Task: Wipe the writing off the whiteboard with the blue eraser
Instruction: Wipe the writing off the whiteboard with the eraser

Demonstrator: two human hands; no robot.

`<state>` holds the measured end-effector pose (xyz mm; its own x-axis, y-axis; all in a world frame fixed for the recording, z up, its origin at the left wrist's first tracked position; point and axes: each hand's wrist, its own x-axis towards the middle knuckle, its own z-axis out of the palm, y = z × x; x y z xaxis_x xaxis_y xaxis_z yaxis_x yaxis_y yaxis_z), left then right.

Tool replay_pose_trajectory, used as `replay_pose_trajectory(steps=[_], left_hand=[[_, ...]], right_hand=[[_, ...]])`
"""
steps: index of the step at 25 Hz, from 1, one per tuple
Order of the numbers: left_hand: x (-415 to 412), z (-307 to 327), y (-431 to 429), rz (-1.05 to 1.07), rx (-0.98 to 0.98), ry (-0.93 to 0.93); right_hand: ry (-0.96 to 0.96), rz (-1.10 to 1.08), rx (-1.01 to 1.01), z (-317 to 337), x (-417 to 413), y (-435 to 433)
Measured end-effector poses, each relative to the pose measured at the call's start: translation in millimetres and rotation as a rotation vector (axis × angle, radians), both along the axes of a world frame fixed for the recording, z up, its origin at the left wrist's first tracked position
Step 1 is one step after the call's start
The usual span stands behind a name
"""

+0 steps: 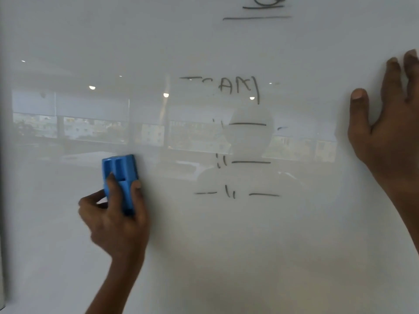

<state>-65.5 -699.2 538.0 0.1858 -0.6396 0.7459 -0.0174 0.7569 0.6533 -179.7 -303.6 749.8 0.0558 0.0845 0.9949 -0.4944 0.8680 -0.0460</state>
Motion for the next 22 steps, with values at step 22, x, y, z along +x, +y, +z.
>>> replay_pose_trajectory(steps=[22], left_hand=[[-17.0, 18.0, 98.2, -0.1, -0.806, -0.059]], right_hand=[[0.116, -0.028, -0.013, -3.4, 6.4, -2.2]])
